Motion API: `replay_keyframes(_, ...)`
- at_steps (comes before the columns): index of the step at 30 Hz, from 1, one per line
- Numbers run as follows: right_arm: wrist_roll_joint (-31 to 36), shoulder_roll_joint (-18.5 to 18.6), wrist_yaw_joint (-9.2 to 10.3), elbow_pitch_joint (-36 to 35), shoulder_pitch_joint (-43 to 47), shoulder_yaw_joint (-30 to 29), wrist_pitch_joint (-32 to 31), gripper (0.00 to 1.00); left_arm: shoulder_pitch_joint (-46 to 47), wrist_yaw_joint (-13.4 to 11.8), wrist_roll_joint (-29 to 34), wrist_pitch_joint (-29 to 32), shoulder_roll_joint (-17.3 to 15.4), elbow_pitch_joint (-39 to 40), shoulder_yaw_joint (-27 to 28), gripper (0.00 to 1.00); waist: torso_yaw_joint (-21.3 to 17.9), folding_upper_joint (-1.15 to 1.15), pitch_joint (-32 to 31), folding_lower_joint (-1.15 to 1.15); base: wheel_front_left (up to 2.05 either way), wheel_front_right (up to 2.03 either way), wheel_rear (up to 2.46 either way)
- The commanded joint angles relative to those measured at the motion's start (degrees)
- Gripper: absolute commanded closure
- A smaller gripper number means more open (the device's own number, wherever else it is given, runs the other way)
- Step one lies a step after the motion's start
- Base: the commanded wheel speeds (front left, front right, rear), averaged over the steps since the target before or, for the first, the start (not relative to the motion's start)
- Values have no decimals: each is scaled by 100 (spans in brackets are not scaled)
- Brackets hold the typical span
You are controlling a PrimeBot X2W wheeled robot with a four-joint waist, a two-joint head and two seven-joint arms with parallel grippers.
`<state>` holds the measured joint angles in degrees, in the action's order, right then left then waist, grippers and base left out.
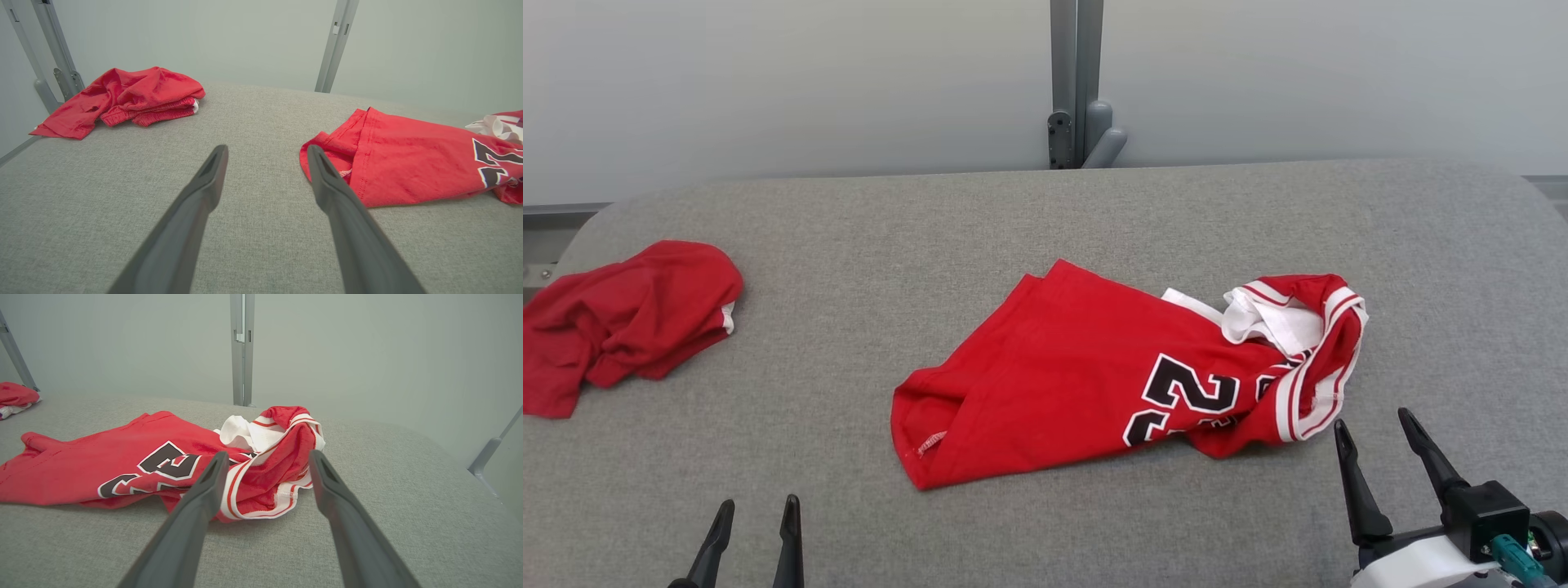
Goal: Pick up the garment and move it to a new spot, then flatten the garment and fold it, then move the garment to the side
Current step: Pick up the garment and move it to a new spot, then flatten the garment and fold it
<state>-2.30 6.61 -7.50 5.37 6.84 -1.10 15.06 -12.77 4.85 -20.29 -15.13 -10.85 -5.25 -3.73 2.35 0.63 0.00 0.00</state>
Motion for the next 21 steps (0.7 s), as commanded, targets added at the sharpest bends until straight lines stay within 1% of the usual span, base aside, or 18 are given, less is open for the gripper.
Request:
replay_keyframes(1, 23, 6, 2, 25, 75, -10, 18, 0, -65, 41, 86, -2, 21, 22, 64, 0, -6, -63, -23, 0, 0, 0, 0)
replay_keyframes(3, -2, -4, 2, 70, 82, -2, 18, 0, -49, 142, 207, -2, 99, 22, 180, 0, -7, -63, -42, 0, 0, 0, 0)
replay_keyframes(6, -25, -18, 2, 125, 86, 20, 18, 0, 9, 203, 293, -2, 184, 26, 277, 0, -12, -63, -48, 0, 0, 0, 0)
replay_keyframes(13, -54, -70, 2, 174, 54, 74, 18, 0, 16, 259, 426, -2, 270, -2, 368, 0, -71, -63, -38, 0, 0, 0, 0)
replay_keyframes(21, -77, -85, 2, 186, -10, 89, 18, 0, 36, 267, 430, -3, 247, -106, 417, 0, -147, -63, 1, 0, 0, 0, 0)
